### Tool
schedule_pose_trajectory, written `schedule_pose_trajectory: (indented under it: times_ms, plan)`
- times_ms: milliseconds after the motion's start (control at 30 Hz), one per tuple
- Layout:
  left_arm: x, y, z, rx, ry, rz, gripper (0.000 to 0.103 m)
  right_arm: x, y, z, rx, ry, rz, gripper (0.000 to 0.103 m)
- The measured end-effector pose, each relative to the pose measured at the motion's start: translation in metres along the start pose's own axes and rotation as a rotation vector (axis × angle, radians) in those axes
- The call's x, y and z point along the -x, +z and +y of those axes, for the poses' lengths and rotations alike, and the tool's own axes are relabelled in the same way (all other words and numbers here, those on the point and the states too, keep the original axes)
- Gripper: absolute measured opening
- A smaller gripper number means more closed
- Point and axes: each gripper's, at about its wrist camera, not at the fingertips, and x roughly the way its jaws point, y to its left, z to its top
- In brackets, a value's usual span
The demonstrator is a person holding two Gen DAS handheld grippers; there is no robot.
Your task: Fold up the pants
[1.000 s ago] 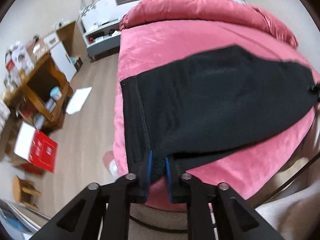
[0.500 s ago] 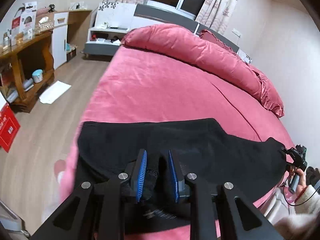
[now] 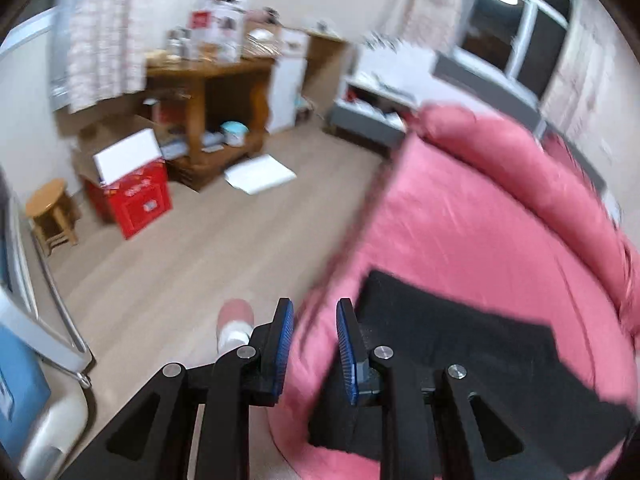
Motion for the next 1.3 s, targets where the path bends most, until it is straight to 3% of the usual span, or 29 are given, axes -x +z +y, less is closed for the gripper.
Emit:
schedule_pose_trajectory:
  times_ms: [67, 167, 367, 467, 500, 533, 600, 667, 700, 800, 867, 900, 967, 1033, 1067, 1133, 1200, 1300]
  plan:
    - [0.007, 0.002, -0.004, 0.002, -0.022, -0.039, 0.023, -0.008, -0.011, -0.033, -0.094, -0.052, 0.056, 0.008]
    - [0.011, -0.003, -0.034, -0.060, -0.126, -0.036, 0.024, -0.021, -0.026, -0.072, -0.265, -0.008, 0.088, 0.008]
    - [-0.016, -0.024, -0.118, -0.195, -0.326, 0.080, 0.025, -0.018, -0.014, -0.065, -0.201, -0.013, 0.078, 0.016]
    - [-0.028, -0.042, -0.160, -0.283, -0.369, 0.118, 0.025, -0.008, -0.006, -0.072, -0.230, -0.023, 0.028, 0.031]
    - [-0.034, -0.050, -0.175, -0.319, -0.381, 0.139, 0.025, -0.007, -0.003, -0.074, -0.238, -0.025, 0.015, 0.042]
    - [-0.040, -0.059, -0.189, -0.357, -0.397, 0.158, 0.025, -0.011, 0.001, -0.075, -0.240, -0.025, 0.015, 0.044]
    - [-0.053, -0.075, -0.213, -0.428, -0.410, 0.181, 0.025, -0.016, 0.009, -0.073, -0.219, -0.047, 0.024, 0.044]
    - [-0.069, -0.089, -0.236, -0.505, -0.390, 0.197, 0.025, -0.019, 0.015, -0.066, -0.171, -0.088, 0.027, 0.015]
    - [-0.080, -0.095, -0.244, -0.536, -0.364, 0.210, 0.025, -0.017, 0.016, -0.062, -0.156, -0.102, 0.026, 0.010]
    - [-0.104, -0.111, -0.251, -0.569, -0.287, 0.270, 0.025, -0.014, 0.014, -0.064, -0.140, -0.154, 0.014, 0.011]
    - [-0.104, -0.115, -0.251, -0.562, -0.288, 0.248, 0.025, -0.021, 0.009, -0.070, -0.104, -0.216, 0.069, 0.016]
    - [-0.102, -0.116, -0.253, -0.576, -0.284, 0.245, 0.026, -0.019, 0.007, -0.071, -0.092, -0.206, 0.062, 0.017]
    - [-0.098, -0.115, -0.255, -0.593, -0.284, 0.258, 0.026, 0.000, 0.005, -0.069, -0.082, -0.185, -0.007, 0.030]
    - [-0.093, -0.112, -0.253, -0.546, -0.313, 0.275, 0.026, 0.014, 0.003, -0.073, -0.096, -0.198, -0.072, 0.060]
    - [-0.091, -0.109, -0.252, -0.514, -0.335, 0.282, 0.026, 0.017, 0.002, -0.079, -0.113, -0.207, -0.083, 0.063]
    - [-0.093, -0.105, -0.256, -0.474, -0.375, 0.300, 0.026, 0.008, 0.002, -0.088, -0.124, -0.190, -0.024, 0.063]
    - [-0.092, -0.108, -0.268, -0.492, -0.402, 0.313, 0.026, -0.006, 0.001, -0.094, -0.146, -0.132, 0.037, 0.063]
    - [-0.086, -0.115, -0.292, -0.558, -0.451, 0.297, 0.026, -0.014, 0.003, -0.093, -0.171, -0.077, 0.008, 0.063]
